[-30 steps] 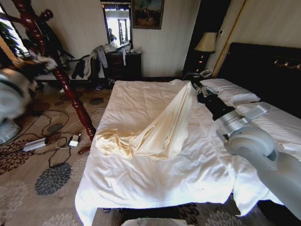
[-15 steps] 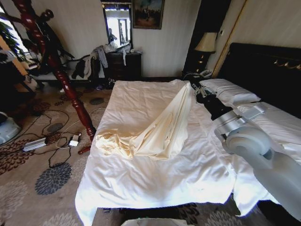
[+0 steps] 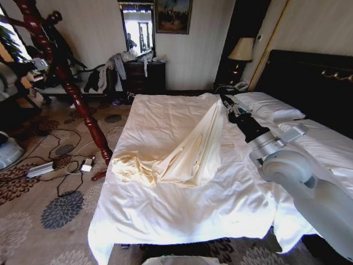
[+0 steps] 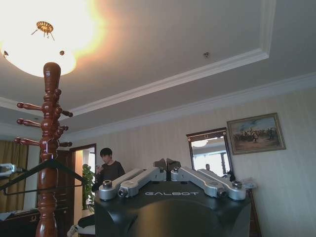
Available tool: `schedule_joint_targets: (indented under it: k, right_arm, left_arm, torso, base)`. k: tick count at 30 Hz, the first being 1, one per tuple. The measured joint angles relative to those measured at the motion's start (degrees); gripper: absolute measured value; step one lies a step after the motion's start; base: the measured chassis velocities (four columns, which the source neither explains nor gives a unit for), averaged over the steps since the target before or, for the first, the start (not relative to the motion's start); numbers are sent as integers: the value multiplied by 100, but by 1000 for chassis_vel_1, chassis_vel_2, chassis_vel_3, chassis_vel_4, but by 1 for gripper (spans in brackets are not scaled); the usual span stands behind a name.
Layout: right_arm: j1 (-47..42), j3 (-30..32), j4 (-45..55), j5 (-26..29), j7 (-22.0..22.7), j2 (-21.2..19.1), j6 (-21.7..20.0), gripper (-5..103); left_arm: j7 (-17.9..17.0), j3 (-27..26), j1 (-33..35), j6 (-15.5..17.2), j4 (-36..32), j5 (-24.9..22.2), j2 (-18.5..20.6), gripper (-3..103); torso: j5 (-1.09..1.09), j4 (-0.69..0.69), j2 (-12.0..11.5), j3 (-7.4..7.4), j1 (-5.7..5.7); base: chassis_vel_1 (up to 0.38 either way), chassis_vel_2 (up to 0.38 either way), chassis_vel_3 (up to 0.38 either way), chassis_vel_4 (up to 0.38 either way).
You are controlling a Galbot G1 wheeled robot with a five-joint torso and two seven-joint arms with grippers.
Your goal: Pick up the clothes from the bed and hang them on the clothes hanger.
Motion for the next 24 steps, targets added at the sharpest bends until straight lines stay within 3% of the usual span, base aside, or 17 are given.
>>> schedule_joint_targets:
  k: [5,8,10,12,16,18,21,24]
  right_arm:
    - [-17,9,-1,-6,0,2,2,0]
    - [-25,10,-1,-11,0,6,3,0]
    - [-46,19,3,-22,0,8,6,0]
    - [-56,28,6,-23,0,8,9,0]
    - [-78,63,-3,-33,1,-7,36,0]
    - [-78,64,-8,-34,1,-7,41,0]
    - [-75,55,-24,-51,1,2,49,0]
    - [-73,34,-33,-72,1,17,49,0]
  left_arm:
    - [-66,694,-524,201,411,-5,-328,100]
    - [-54,820,-647,224,504,-20,-416,102]
    - [-57,947,-836,268,631,-56,-545,93]
    - [-82,976,-880,287,658,-58,-574,93]
    - [-250,1029,-956,408,681,-126,-616,72]
    - [-280,1029,-958,435,675,-161,-617,72]
    - [-428,1036,-965,613,658,-300,-624,55]
    - [-464,1043,-971,657,693,-330,-637,50]
  torso:
    - [1,-2,0,0,0]
    - [0,-2,0,0,0]
    - [1,-2,0,0,0]
    - [2,-2,0,0,0]
    - [0,0,0,0,0]
    - [0,1,0,0,0]
    - [0,-2,0,-1,0]
    - [0,-2,0,0,0]
  base:
    - [0,0,0,0]
    - [0,0,0,0]
    - [0,0,0,0]
    - [0,0,0,0]
    - [0,0,0,0]
    - [0,0,0,0]
    - [0,0,0,0]
    - [0,0,0,0]
